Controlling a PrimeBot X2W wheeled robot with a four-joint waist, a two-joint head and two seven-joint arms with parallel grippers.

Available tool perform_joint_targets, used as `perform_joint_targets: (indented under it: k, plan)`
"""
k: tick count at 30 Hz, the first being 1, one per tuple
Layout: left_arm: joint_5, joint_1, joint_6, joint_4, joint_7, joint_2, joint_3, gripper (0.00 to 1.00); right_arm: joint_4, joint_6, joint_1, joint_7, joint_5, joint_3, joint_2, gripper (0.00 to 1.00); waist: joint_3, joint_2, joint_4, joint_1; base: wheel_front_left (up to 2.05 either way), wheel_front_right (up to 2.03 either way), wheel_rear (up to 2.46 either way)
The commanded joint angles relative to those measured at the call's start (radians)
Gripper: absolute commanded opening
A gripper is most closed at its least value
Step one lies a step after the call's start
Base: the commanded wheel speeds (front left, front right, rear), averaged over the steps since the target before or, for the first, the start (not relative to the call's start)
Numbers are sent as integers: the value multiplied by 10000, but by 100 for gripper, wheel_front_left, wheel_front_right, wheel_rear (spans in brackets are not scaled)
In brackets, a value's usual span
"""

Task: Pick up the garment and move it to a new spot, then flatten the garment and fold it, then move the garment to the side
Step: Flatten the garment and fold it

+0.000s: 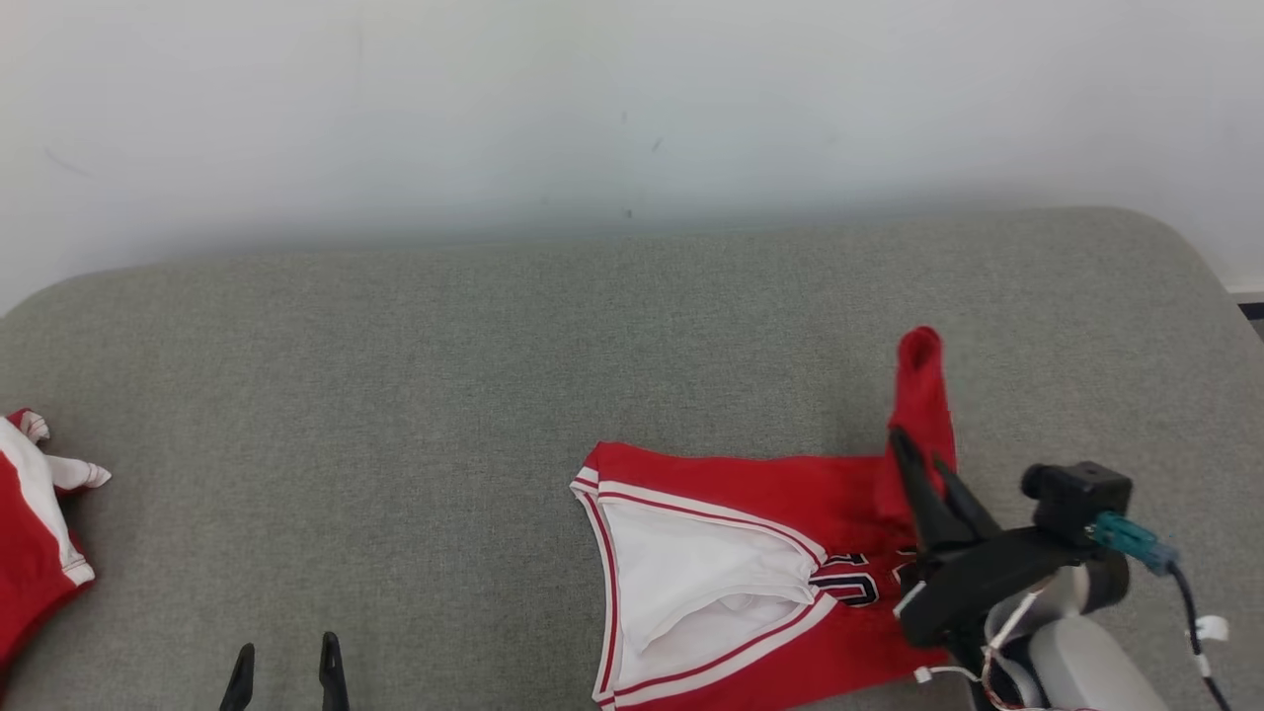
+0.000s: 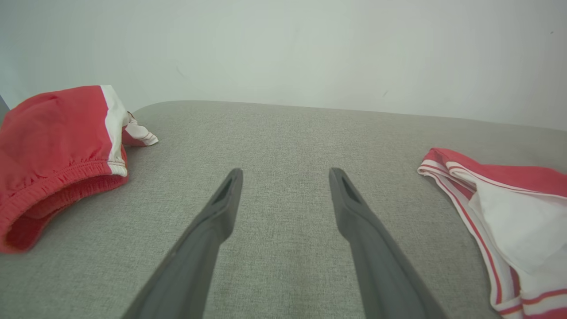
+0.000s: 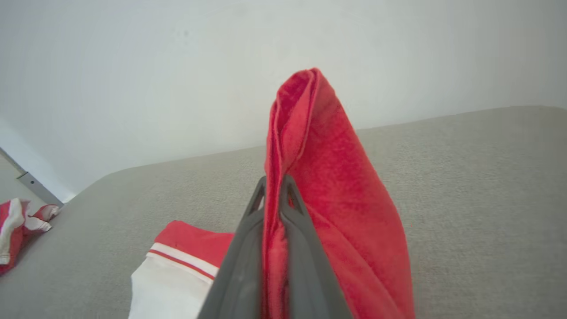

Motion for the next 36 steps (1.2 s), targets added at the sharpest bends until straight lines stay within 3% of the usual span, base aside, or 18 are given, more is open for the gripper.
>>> perform_joint_targets:
  k: [1, 6, 24, 25, 26, 27, 32, 36]
  plan:
    - [-5, -106, -9, 47, -31, -14, -32, 100, -161, -25, -104, 107, -84, 173, 224, 0, 47, 0, 103, 1, 0, 0, 0]
    - [-60, -326, -105, 266, -31, -15, -293, 100, -60, -26, -503, 504, -319, 1208, 1140, 0, 209, 0, 681, 1, 0, 0, 0]
    - [-382, -735, 30, 477, -31, -13, -813, 100, 3106, -26, -1381, -4, -370, 2114, 1963, 0, 435, 0, 1566, 1, 0, 0, 0]
    - [-393, -746, 21, 484, -31, -13, -801, 100, 3255, -26, -1441, -96, -368, 2150, 1971, 13, 433, 0, 1557, 1, 0, 0, 0]
    - [-400, -752, 21, 489, -31, -13, -784, 100, 3327, -26, -1494, -223, -326, 2227, 1975, 72, 422, 0, 1547, 1, 0, 0, 0]
    - [-400, -752, 16, 496, -31, -13, -761, 100, 3400, -26, -1517, -303, -179, 2342, 1980, 100, 408, 0, 1530, 1, 0, 0, 0]
    - [-360, -630, -10, 492, -31, -12, -640, 100, 3390, -26, -1785, -1227, -97, 2620, 1961, 100, 288, 0, 1340, 1, 0, 0, 0]
    - [-298, -541, -27, 476, -31, -14, -569, 100, 2965, -26, -1813, -1728, -290, 2273, 1559, 100, 179, 0, 1179, 1, 0, 0, 0]
